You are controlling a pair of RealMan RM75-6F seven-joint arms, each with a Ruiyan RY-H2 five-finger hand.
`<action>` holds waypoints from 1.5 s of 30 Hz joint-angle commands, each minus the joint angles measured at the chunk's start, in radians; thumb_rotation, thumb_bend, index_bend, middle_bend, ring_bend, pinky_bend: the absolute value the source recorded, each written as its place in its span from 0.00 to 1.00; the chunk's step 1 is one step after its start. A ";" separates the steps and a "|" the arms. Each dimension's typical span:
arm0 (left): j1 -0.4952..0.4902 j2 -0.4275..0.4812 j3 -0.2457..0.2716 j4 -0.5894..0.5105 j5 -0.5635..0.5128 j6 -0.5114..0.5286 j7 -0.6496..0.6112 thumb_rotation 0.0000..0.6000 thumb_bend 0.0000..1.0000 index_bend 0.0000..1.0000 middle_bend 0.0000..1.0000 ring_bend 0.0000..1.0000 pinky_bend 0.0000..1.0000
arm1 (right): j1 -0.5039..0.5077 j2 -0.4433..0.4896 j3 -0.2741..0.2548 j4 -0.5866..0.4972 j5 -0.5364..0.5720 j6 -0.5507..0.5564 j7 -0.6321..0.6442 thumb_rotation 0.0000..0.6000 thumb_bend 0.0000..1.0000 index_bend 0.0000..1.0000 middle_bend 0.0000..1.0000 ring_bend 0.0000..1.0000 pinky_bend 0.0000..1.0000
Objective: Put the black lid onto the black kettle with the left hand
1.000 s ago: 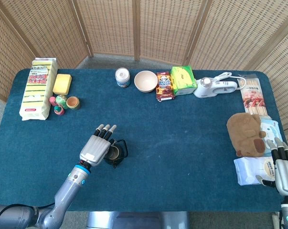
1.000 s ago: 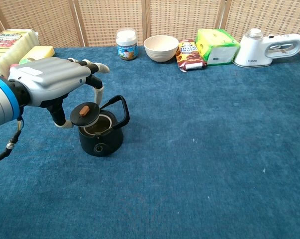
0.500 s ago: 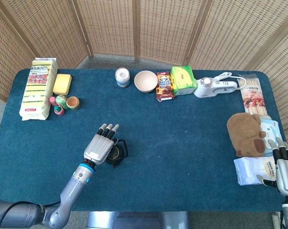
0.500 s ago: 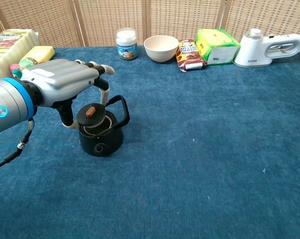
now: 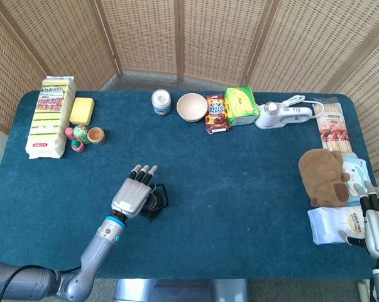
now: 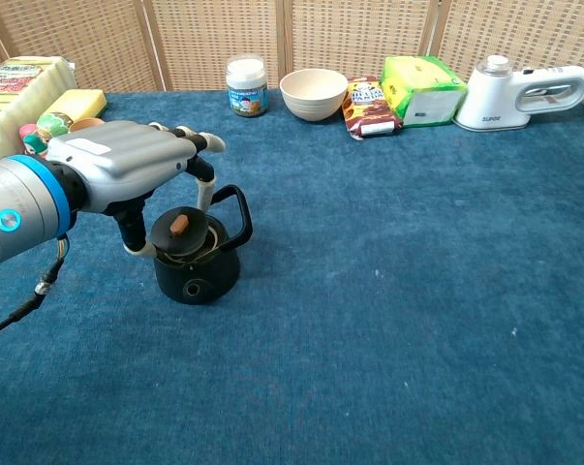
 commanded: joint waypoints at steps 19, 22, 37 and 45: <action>-0.005 0.037 0.006 -0.042 0.025 0.038 -0.024 1.00 0.13 0.23 0.00 0.00 0.07 | 0.001 0.004 0.000 -0.002 0.006 -0.004 0.003 1.00 0.11 0.06 0.00 0.00 0.00; 0.001 0.050 0.005 -0.043 0.070 0.043 -0.059 1.00 0.13 0.22 0.00 0.00 0.07 | 0.002 0.004 -0.001 -0.003 0.006 -0.006 0.001 1.00 0.11 0.06 0.00 0.00 0.00; -0.003 0.015 -0.002 0.037 0.106 0.015 -0.115 1.00 0.13 0.22 0.00 0.00 0.07 | 0.002 0.009 -0.001 -0.004 0.006 -0.008 0.011 1.00 0.11 0.06 0.00 0.00 0.00; -0.007 0.004 -0.001 0.079 0.112 0.001 -0.125 1.00 0.13 0.22 0.00 0.00 0.07 | 0.003 0.011 -0.002 -0.006 0.003 -0.010 0.014 1.00 0.11 0.06 0.00 0.00 0.00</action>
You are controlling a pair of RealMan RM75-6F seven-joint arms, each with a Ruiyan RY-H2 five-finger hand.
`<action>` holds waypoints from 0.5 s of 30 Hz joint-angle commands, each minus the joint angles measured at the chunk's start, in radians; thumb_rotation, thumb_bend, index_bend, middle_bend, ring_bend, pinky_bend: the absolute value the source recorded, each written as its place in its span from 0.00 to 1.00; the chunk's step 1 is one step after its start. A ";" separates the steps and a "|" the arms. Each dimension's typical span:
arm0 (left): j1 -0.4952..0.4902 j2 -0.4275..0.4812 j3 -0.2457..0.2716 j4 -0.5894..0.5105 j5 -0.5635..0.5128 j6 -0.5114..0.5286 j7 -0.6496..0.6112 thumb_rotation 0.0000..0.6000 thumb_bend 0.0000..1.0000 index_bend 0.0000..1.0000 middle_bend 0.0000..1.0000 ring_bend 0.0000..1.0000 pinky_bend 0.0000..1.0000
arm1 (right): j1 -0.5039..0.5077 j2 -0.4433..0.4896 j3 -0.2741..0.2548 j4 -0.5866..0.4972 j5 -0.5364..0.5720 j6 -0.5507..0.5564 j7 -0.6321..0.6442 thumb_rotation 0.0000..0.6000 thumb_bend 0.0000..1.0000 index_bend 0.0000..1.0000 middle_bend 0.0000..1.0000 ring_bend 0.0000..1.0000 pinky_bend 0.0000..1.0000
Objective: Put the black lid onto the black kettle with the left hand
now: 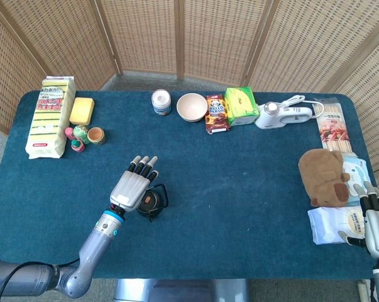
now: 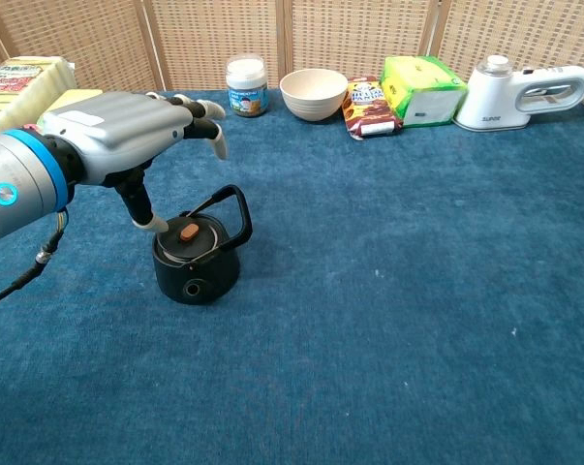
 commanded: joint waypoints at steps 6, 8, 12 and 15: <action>0.008 -0.008 0.018 0.034 0.026 -0.012 -0.026 1.00 0.13 0.22 0.00 0.00 0.07 | -0.002 0.002 0.001 0.000 0.000 0.004 0.004 1.00 0.11 0.06 0.00 0.00 0.00; 0.012 -0.004 0.025 0.032 0.033 -0.006 -0.021 1.00 0.13 0.22 0.00 0.00 0.07 | -0.002 0.002 0.001 0.000 0.000 0.003 0.005 1.00 0.11 0.06 0.00 0.00 0.00; 0.018 -0.003 0.025 0.034 0.029 -0.007 -0.023 1.00 0.13 0.22 0.00 0.00 0.07 | -0.002 0.003 -0.002 -0.002 -0.004 0.003 0.005 1.00 0.11 0.06 0.00 0.00 0.00; 0.018 -0.005 0.023 0.039 0.022 -0.013 -0.025 1.00 0.13 0.22 0.00 0.00 0.07 | -0.004 0.003 -0.002 -0.003 -0.006 0.006 0.006 1.00 0.11 0.06 0.00 0.00 0.00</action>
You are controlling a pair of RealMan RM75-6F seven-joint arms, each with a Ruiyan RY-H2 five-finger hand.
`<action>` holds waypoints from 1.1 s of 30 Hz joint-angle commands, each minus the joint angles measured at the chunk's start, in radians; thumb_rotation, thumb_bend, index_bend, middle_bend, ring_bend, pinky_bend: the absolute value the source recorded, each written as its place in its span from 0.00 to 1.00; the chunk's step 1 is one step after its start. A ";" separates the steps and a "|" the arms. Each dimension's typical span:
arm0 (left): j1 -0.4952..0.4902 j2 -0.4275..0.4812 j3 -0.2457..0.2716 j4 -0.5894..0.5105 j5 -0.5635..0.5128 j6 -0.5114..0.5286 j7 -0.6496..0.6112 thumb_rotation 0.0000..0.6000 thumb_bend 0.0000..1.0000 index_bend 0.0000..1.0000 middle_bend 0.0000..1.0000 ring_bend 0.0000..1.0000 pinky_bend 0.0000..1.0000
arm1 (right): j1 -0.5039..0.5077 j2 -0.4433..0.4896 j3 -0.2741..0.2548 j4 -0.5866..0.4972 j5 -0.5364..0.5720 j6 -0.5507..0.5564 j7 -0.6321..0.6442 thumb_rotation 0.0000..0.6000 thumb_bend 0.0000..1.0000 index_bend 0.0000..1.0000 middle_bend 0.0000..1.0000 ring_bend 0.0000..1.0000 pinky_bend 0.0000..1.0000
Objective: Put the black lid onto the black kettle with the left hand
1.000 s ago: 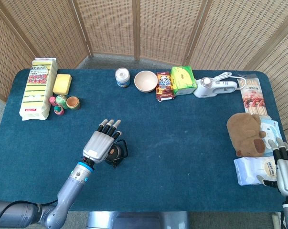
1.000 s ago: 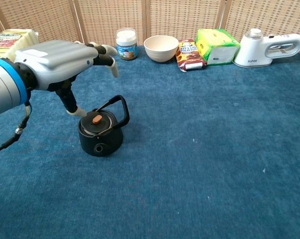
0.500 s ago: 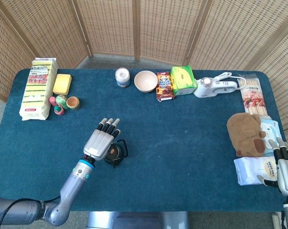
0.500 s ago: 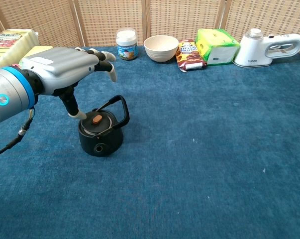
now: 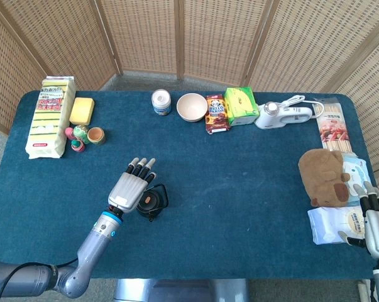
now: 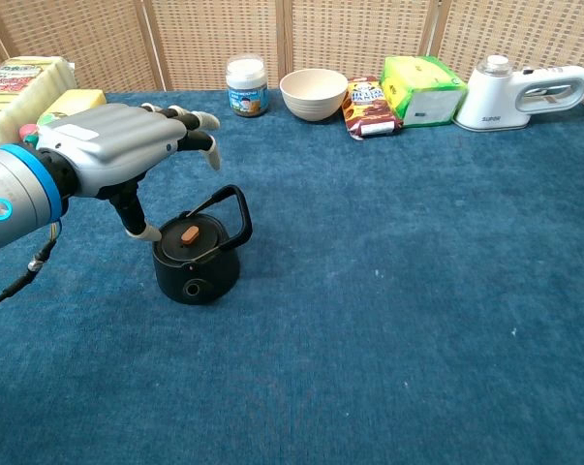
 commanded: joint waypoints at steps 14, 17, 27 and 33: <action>0.123 0.248 0.037 -0.222 0.204 0.167 -0.102 1.00 0.13 0.04 0.00 0.00 0.07 | 0.001 0.004 0.004 0.004 -0.004 0.002 0.012 1.00 0.11 0.06 0.00 0.00 0.00; 0.190 0.341 0.084 -0.241 0.263 0.222 -0.165 1.00 0.13 0.00 0.00 0.00 0.07 | -0.001 0.000 0.008 0.012 -0.018 0.016 0.021 1.00 0.11 0.06 0.00 0.00 0.00; 0.459 0.501 0.191 -0.063 0.400 0.448 -0.635 1.00 0.13 0.00 0.00 0.00 0.07 | -0.009 -0.029 0.017 0.049 -0.071 0.072 0.030 1.00 0.11 0.06 0.00 0.00 0.00; 0.564 0.490 0.214 0.079 0.403 0.481 -0.844 1.00 0.13 0.00 0.00 0.00 0.07 | -0.018 -0.048 0.009 0.058 -0.096 0.100 -0.013 1.00 0.11 0.05 0.00 0.00 0.00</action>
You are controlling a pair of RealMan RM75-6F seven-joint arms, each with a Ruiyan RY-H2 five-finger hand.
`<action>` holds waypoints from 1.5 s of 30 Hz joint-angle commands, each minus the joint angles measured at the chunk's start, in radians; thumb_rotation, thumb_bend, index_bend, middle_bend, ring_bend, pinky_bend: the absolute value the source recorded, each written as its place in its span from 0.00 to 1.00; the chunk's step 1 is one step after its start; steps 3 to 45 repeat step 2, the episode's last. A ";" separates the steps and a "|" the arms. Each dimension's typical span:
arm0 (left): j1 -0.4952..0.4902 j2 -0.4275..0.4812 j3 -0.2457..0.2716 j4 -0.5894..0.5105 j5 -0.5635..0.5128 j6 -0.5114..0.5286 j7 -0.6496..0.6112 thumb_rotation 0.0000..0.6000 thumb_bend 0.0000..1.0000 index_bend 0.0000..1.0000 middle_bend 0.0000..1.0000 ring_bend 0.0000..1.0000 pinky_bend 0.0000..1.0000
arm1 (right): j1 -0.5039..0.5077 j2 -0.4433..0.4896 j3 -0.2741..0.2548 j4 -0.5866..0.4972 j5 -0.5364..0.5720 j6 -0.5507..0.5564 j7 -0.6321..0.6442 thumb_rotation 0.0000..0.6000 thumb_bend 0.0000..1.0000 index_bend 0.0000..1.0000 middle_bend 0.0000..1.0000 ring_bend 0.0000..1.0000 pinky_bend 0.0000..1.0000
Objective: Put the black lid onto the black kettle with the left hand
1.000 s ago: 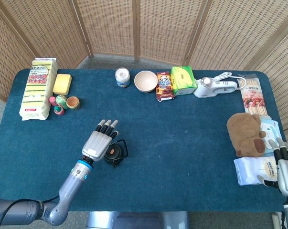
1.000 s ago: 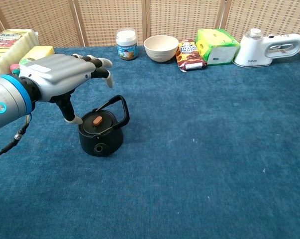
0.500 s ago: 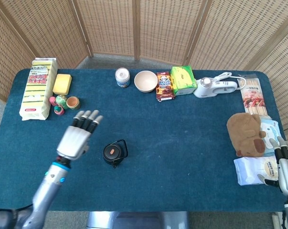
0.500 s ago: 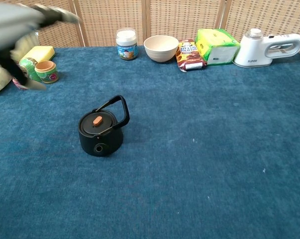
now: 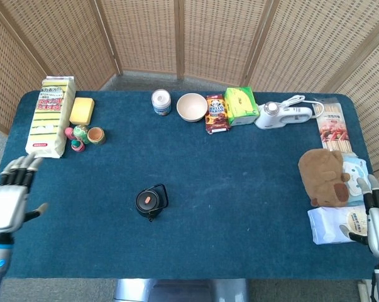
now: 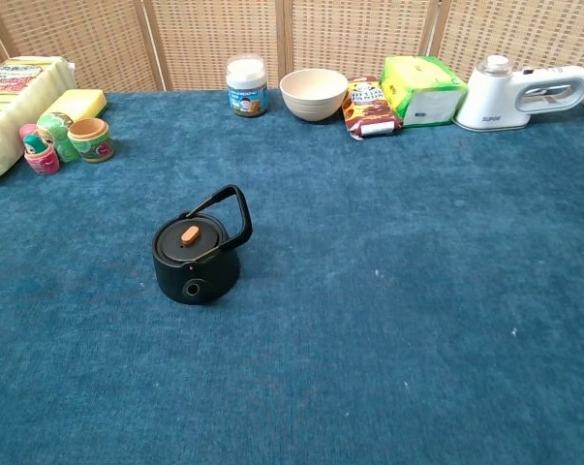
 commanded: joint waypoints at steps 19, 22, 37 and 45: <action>0.103 0.026 0.033 0.117 0.038 0.052 -0.139 1.00 0.13 0.00 0.00 0.00 0.07 | -0.004 -0.016 0.000 0.007 -0.001 0.013 -0.031 1.00 0.11 0.05 0.00 0.00 0.00; 0.103 0.026 0.033 0.117 0.038 0.052 -0.139 1.00 0.13 0.00 0.00 0.00 0.07 | -0.004 -0.016 0.000 0.007 -0.001 0.013 -0.031 1.00 0.11 0.05 0.00 0.00 0.00; 0.103 0.026 0.033 0.117 0.038 0.052 -0.139 1.00 0.13 0.00 0.00 0.00 0.07 | -0.004 -0.016 0.000 0.007 -0.001 0.013 -0.031 1.00 0.11 0.05 0.00 0.00 0.00; 0.103 0.026 0.033 0.117 0.038 0.052 -0.139 1.00 0.13 0.00 0.00 0.00 0.07 | -0.004 -0.016 0.000 0.007 -0.001 0.013 -0.031 1.00 0.11 0.05 0.00 0.00 0.00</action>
